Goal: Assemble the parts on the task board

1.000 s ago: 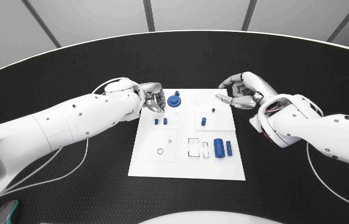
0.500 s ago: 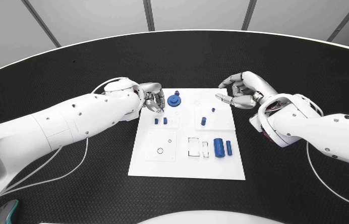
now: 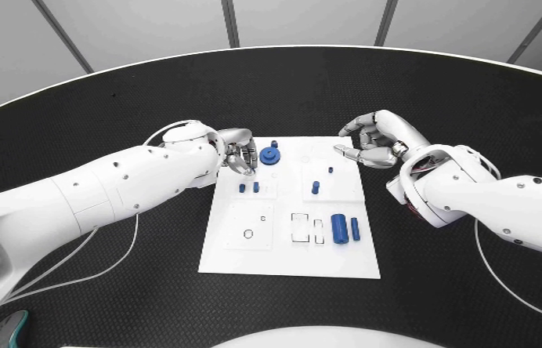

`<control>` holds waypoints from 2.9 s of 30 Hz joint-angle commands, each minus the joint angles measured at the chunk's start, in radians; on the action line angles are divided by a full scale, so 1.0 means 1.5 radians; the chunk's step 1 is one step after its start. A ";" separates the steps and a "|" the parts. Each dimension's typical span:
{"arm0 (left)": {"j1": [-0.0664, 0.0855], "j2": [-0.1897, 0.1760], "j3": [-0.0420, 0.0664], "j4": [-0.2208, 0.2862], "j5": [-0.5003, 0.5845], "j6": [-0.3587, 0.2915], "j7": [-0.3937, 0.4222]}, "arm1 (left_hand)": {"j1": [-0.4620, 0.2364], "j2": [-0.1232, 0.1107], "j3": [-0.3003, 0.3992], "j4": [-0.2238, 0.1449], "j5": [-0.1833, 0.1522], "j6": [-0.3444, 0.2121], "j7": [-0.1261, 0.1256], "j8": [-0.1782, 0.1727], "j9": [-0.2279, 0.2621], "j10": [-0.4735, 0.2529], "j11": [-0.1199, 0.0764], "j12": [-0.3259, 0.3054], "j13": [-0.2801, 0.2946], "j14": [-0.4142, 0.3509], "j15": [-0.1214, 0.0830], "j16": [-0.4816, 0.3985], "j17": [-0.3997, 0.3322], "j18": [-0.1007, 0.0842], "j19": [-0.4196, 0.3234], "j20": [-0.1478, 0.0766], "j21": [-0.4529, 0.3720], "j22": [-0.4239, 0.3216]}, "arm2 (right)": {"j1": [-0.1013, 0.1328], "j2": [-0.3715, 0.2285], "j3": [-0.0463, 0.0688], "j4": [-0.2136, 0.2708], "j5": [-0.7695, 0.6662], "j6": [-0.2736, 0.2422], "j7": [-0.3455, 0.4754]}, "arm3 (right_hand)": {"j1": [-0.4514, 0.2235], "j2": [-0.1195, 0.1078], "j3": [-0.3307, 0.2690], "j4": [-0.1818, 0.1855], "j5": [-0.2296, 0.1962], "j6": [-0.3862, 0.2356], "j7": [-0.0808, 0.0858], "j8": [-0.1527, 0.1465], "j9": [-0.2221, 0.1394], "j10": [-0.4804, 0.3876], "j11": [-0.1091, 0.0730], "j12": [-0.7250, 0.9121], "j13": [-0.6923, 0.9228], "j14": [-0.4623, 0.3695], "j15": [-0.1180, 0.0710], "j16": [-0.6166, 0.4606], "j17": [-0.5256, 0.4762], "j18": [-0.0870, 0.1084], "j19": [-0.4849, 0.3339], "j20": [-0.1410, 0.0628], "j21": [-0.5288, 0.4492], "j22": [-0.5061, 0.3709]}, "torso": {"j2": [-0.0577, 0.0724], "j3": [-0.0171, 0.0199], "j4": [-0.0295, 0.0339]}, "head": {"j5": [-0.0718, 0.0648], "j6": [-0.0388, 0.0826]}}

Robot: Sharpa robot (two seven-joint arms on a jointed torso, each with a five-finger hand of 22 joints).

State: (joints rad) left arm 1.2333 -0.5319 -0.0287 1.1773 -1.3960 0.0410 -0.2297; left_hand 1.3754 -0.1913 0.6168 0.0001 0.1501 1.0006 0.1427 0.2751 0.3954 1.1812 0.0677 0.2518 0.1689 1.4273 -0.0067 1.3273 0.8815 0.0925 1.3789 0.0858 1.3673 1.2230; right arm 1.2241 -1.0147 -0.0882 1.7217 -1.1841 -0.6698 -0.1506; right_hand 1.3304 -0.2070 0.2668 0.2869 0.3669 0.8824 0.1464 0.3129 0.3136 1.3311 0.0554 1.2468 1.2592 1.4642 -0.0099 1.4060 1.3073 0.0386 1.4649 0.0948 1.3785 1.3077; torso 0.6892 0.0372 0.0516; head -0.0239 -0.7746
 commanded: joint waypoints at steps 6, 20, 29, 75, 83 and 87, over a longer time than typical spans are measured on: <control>0.000 0.002 0.000 -0.003 0.000 0.005 0.002 | -0.003 -0.002 0.002 -0.004 -0.002 0.003 -0.001 -0.002 0.001 0.004 0.000 -0.001 0.001 0.000 -0.001 0.001 -0.001 -0.008 0.000 -0.001 -0.002 0.000 | 0.000 0.000 0.000 0.000 0.000 0.000 0.000 | 0.002 0.000 0.004 0.001 0.002 0.003 -0.003 0.004 -0.001 0.003 0.001 0.002 0.000 0.030 -0.006 -0.002 0.009 0.003 0.015 -0.005 -0.001 0.110 | 0.000 -0.0004 0.0004 | -0.001 0.000; -0.001 0.006 0.000 -0.007 0.000 0.009 0.003 | -0.002 -0.001 0.003 -0.005 -0.002 0.004 -0.001 -0.003 0.001 0.004 0.000 -0.002 0.001 0.000 -0.001 0.001 -0.001 -0.008 -0.001 -0.001 -0.002 -0.001 | 0.000 0.002 0.000 -0.001 0.000 0.001 0.000 | 0.002 0.000 0.004 0.001 0.002 0.003 -0.003 0.004 -0.001 0.003 0.001 0.002 0.000 0.030 -0.006 -0.002 0.009 0.003 0.015 -0.005 -0.001 0.110 | 0.000 -0.0002 0.0007 | -0.001 -0.001; -0.002 0.008 0.000 -0.009 0.000 0.018 -0.002 | -0.002 -0.002 0.003 -0.006 -0.002 0.002 0.000 -0.004 0.001 0.004 0.001 -0.003 0.001 0.000 -0.001 0.001 -0.001 -0.008 -0.001 -0.001 -0.002 -0.001 | 0.000 0.001 0.000 -0.001 0.000 0.000 0.000 | 0.002 0.000 0.004 0.001 0.002 0.003 -0.003 0.004 -0.001 0.003 0.001 0.002 0.000 0.030 -0.006 -0.002 0.009 0.003 0.015 -0.005 -0.001 0.110 | 0.000 -0.0004 0.0005 | -0.002 -0.002; -0.002 -0.068 0.000 0.017 0.088 -0.063 0.032 | -0.002 -0.015 0.014 -0.023 0.001 -0.043 0.018 -0.044 -0.013 -0.007 0.016 -0.032 0.002 -0.002 0.012 0.004 -0.003 -0.006 -0.009 0.010 -0.005 -0.005 | 0.000 0.001 0.000 -0.040 -0.098 0.153 -0.046 | 0.082 -0.036 0.151 -0.041 -0.034 0.039 -0.008 0.011 -0.006 -0.145 0.004 -0.628 -0.554 0.017 -0.006 -0.101 -0.059 0.022 -0.007 -0.010 -0.123 0.053 | -0.004 -0.0023 0.0007 | -0.015 0.002; 0.001 -0.130 0.000 0.032 0.423 -0.087 0.100 | -0.007 -0.004 0.025 -0.019 0.002 -0.033 0.020 -0.041 -0.012 -0.012 0.019 -0.042 -0.001 -0.006 0.014 0.000 -0.015 0.020 -0.081 0.012 -0.081 -0.121 | 0.000 0.032 0.000 -0.079 -0.243 0.222 -0.060 | 0.077 -0.036 0.178 -0.054 -0.070 0.040 -0.010 -0.002 -0.003 -0.141 0.007 -0.692 -0.615 0.018 -0.003 -0.110 -0.069 0.018 0.001 -0.007 -0.100 0.068 | -0.006 -0.0013 -0.0027 | -0.024 0.018; 0.002 -0.153 0.000 0.034 0.644 -0.051 0.159 | -0.019 -0.003 0.021 -0.015 0.001 -0.035 0.025 -0.045 -0.013 -0.021 0.024 -0.056 -0.008 -0.054 0.020 -0.039 -0.099 0.051 -0.188 0.016 -0.210 -0.285 | 0.000 0.056 0.000 -0.107 -0.272 0.235 -0.059 | 0.070 -0.040 0.180 -0.054 -0.075 0.036 -0.008 -0.007 -0.003 -0.143 0.010 -0.708 -0.629 0.022 -0.001 -0.102 -0.061 0.016 0.004 -0.006 -0.091 0.074 | -0.007 -0.0033 -0.0038 | -0.028 0.019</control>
State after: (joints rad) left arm 1.2363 -0.7484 -0.0292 1.2290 -0.7186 -0.0606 -0.0301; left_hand 1.3548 -0.1942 0.6514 -0.0260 0.1502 0.9474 0.1713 0.2092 0.3767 1.1540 0.1019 0.1711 0.1585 1.3593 0.0210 1.2792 0.7547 0.1599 1.1197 0.1090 1.0810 0.8296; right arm 1.2247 -0.9449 -0.0881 1.5731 -1.5794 -0.3193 -0.2398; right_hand 1.4394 -0.2643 0.5318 0.2042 0.2572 0.9435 0.1330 0.3088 0.3080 1.1173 0.0632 0.1895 0.3198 1.4659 -0.0188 1.2456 1.2088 0.0699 1.4581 0.0841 1.2346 1.3073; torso 0.6811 0.0348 0.0476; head -0.0619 -0.7479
